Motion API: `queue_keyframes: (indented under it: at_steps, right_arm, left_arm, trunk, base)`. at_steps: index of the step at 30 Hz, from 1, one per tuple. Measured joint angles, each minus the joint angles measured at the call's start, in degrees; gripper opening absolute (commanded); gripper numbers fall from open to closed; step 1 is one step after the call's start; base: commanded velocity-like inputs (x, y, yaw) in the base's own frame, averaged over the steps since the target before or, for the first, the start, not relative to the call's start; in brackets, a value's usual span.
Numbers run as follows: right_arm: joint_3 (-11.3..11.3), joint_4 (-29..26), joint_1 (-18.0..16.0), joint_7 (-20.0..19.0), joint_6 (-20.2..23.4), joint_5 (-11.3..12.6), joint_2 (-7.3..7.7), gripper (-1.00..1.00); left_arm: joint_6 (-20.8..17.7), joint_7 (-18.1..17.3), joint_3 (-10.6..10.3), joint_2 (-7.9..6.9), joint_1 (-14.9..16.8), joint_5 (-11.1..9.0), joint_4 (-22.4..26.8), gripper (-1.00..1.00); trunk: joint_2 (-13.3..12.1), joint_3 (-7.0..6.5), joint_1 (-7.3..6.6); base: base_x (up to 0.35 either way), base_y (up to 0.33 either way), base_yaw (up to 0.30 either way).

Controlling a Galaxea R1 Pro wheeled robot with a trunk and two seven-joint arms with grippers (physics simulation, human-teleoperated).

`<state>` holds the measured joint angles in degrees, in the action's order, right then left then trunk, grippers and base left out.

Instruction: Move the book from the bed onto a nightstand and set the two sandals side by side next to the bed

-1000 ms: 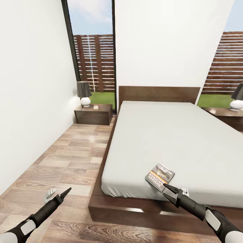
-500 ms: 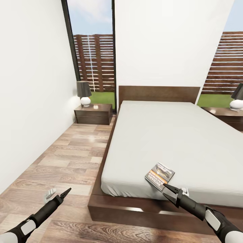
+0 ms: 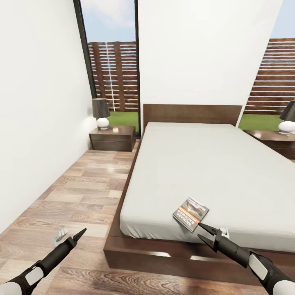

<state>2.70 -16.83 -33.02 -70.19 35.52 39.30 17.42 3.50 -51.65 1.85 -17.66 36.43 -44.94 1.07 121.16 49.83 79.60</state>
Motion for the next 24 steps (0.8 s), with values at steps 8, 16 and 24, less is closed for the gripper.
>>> queue_keyframes:
  at_steps: [8, 16, 24]
  right_arm:
    - [-0.01, 0.01, 0.0, 0.06, -0.01, -0.02, 0.0, 1.0]
    - [0.0, 0.02, 0.0, -0.01, 0.0, 0.01, 0.03, 1.0]
    - [0.0, 0.03, 0.0, -0.02, 0.0, -0.01, 0.01, 1.0]
  left_arm:
    - [0.0, 0.01, -0.03, 0.01, 0.0, 0.0, -0.02, 1.0]
    - [-0.03, 0.01, 0.0, 0.08, 0.0, 0.0, 0.02, 1.0]
    - [0.0, 0.02, 0.0, 0.08, 0.0, 0.0, 0.03, 1.0]
  trunk:
    - [1.19, 0.53, 0.65]
    - [3.21, 1.44, 1.76]
    - [3.21, 1.44, 1.74]
  base:
    - [0.0, 0.0, 0.0]
    - [0.0, 0.0, 0.0]
    - [0.084, -0.021, 0.0]
